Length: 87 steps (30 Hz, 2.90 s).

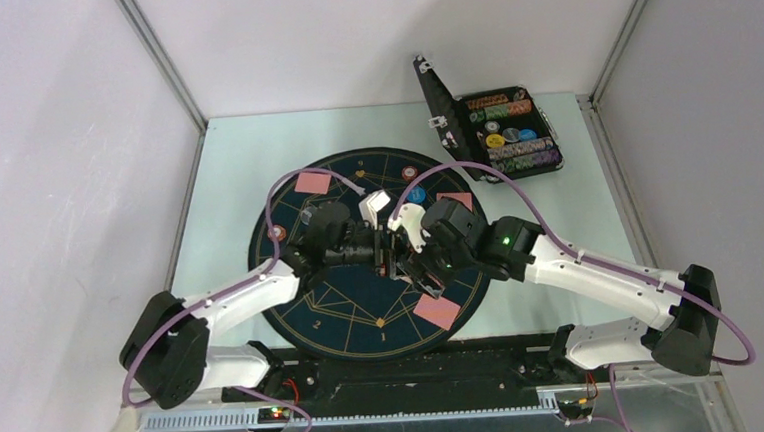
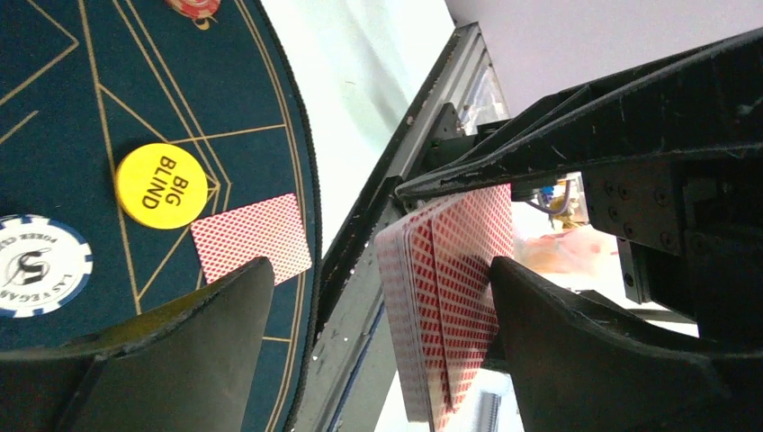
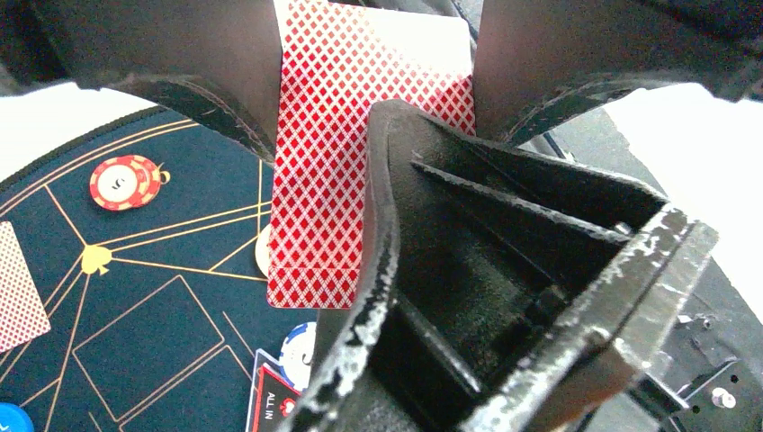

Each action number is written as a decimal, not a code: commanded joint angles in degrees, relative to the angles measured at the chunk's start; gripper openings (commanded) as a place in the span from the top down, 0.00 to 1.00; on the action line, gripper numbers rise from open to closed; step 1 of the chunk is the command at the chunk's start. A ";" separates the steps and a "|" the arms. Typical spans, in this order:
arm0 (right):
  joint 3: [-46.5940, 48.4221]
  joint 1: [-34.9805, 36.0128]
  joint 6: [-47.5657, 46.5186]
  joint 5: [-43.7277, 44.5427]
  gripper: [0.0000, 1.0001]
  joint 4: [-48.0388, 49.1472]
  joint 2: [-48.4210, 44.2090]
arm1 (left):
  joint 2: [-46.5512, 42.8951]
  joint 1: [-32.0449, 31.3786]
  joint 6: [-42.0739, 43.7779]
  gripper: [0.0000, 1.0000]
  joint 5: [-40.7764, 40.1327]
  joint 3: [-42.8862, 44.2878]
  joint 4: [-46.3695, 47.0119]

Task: Distribute texas hold em gaming equipment

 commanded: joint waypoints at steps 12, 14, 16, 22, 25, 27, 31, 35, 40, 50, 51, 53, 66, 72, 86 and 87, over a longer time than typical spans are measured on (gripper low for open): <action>0.85 0.39 -0.47 0.83 1.00 2.52 -3.19 | -10.00 3.47 7.18 0.17 -10.90 1.19 -16.45; 0.85 0.34 -0.44 0.85 1.00 2.59 -3.04 | -10.72 3.51 6.75 0.20 -9.96 0.97 -15.54; 0.85 0.36 -0.44 0.99 1.00 2.60 -2.83 | -11.35 3.49 6.17 0.24 -9.36 0.87 -14.70; 0.84 0.38 -0.37 1.41 1.00 2.48 -2.58 | -13.78 3.49 5.61 0.40 -9.34 1.52 -14.84; 0.79 0.24 -0.16 1.80 1.00 2.35 -2.30 | -15.63 3.55 5.79 0.49 -12.11 2.00 -16.09; 0.79 -0.09 0.05 1.93 1.00 2.38 -1.98 | -16.76 3.50 5.88 0.56 -13.19 2.33 -16.50; 0.85 -1.21 0.76 1.90 1.00 2.10 -1.91 | -18.16 3.51 7.40 0.74 -16.21 3.85 -20.58; 0.81 -1.68 1.17 1.54 1.00 2.08 -1.91 | -19.37 3.52 7.50 0.92 -17.52 3.94 -21.55; 0.87 -1.97 1.30 1.73 1.00 2.02 -1.82 | -22.28 3.89 7.28 1.00 -17.94 3.54 -22.36; 0.81 -3.03 2.46 4.27 1.00 1.55 -1.60 | -32.14 8.81 1.90 1.00 -14.98 -3.05 -19.03; 0.80 -3.16 2.64 4.76 1.00 1.47 -1.59 | -33.28 9.92 1.44 1.00 -13.71 -3.50 -18.96; 0.80 -3.57 3.09 6.48 1.00 1.27 -1.58 | -34.71 11.44 0.03 1.00 -11.70 -4.86 -18.66; 0.85 -6.32 6.77 17.64 1.00 0.48 -0.78 | -41.76 17.83 -8.07 1.00 -7.71 -14.07 -12.55; 0.81 -7.12 7.56 18.95 1.00 0.34 -1.48 | -37.66 18.08 -10.38 1.00 -5.06 -17.59 -4.64; 0.86 -7.31 7.50 17.75 1.00 0.22 -1.72 | -17.69 8.15 -3.29 0.61 -17.26 -15.59 -11.28; 0.82 -7.32 7.49 17.78 1.00 0.10 -1.67 | -15.80 7.58 -2.33 0.52 -19.01 -15.66 -11.38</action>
